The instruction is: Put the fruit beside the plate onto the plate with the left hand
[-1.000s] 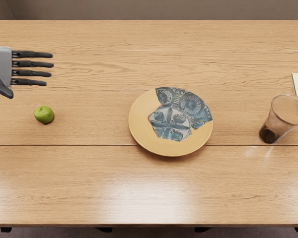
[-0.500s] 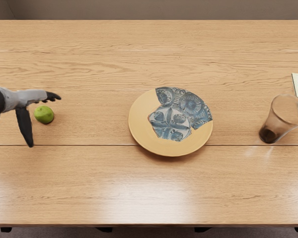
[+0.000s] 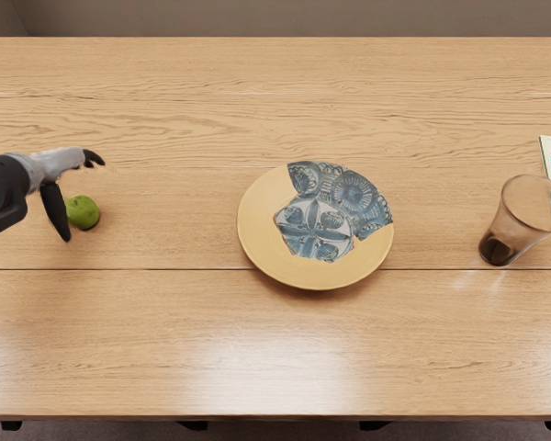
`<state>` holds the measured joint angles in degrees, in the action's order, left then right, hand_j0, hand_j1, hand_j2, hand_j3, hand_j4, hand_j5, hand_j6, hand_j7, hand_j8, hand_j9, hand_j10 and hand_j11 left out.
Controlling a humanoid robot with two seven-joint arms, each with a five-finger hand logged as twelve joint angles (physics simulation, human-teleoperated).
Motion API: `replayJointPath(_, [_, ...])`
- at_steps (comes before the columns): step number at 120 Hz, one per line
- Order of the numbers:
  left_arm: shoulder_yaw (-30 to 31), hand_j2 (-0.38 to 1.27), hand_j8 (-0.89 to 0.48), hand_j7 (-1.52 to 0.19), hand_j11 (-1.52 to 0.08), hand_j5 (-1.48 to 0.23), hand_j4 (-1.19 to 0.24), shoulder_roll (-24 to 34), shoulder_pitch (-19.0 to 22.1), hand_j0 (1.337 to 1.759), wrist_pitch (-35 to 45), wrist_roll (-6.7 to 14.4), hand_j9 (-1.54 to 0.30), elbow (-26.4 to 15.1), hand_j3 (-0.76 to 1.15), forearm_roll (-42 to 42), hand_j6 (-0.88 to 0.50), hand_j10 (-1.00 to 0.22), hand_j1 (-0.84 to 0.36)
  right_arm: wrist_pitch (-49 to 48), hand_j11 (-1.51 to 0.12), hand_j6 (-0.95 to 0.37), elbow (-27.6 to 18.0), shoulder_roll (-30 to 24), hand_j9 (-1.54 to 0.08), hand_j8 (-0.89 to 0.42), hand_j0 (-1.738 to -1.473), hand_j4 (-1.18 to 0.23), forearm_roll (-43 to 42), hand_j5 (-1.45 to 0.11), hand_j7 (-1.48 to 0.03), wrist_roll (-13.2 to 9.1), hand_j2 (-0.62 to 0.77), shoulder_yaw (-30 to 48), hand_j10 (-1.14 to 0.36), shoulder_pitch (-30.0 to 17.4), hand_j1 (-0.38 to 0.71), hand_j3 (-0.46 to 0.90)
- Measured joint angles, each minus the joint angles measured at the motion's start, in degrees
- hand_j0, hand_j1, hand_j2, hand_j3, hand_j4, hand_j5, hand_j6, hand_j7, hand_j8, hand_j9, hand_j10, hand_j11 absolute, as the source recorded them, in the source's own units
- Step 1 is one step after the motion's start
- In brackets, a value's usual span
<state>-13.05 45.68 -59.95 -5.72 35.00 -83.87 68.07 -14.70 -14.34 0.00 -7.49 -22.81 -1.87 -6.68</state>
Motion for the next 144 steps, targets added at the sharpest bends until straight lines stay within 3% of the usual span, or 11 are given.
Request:
replayJointPath(22, [0.01, 0.04, -0.19, -0.24, -0.24, -0.24, -0.19, -3.79, 1.92, 1.658, 1.33, 0.00, -0.24, 7.46, 0.00, 0.22, -0.19, -0.19, 0.13, -0.04, 0.00, 0.00, 0.01, 0.00, 0.00, 0.00, -1.658, 0.00, 0.00, 0.00, 0.00, 0.00, 0.00, 0.07, 0.00, 0.13, -0.35, 0.00])
replayJointPath(35, [-0.01, 0.04, -0.21, -0.26, -0.26, -0.26, -0.21, -4.00, 2.11, 1.658, 1.96, 0.00, -0.26, 9.58, 0.00, 0.25, -0.21, -0.21, 0.11, 0.00, 0.00, 0.00, 0.01, 0.00, 0.00, 0.00, -1.658, 0.00, 0.01, 0.00, 0.00, 0.02, 0.00, 0.10, 0.00, 0.22, -0.35, 0.00])
replayJointPath(87, [0.47, 0.05, -0.26, -0.32, -0.32, -0.32, -0.26, -4.96, 3.53, 1.658, 5.78, 0.00, -0.32, 12.96, 0.00, 0.26, -0.26, -0.25, 0.05, -0.06, 0.00, 0.00, -0.02, 0.00, 0.00, 0.00, -1.658, 0.00, 0.00, 0.00, 0.00, -0.02, 0.00, 0.11, 0.00, 0.28, -0.35, 0.00])
replayJointPath(123, [0.55, 0.06, -0.27, -0.34, -0.34, -0.34, -0.27, -7.17, 4.49, 1.658, 5.96, 0.00, -0.34, 13.36, 0.00, 0.27, -0.27, -0.26, 0.04, -0.07, 0.00, 0.00, -0.01, 0.00, 0.00, 0.00, -1.658, 0.00, -0.01, 0.00, 0.00, 0.00, 0.00, 0.11, 0.00, 0.27, -0.35, 0.00])
replayJointPath(144, [0.56, 0.07, -0.32, -0.41, -0.41, -0.41, -0.32, -7.23, 4.49, 1.658, 5.97, 0.00, -0.41, 13.21, 0.00, 0.25, -0.33, -0.32, -0.03, -0.07, 0.00, 0.00, -0.03, 0.00, 0.00, 0.00, -1.658, 0.00, 0.00, 0.00, 0.00, -0.01, 0.00, 0.11, 0.00, 0.27, -0.35, 0.00])
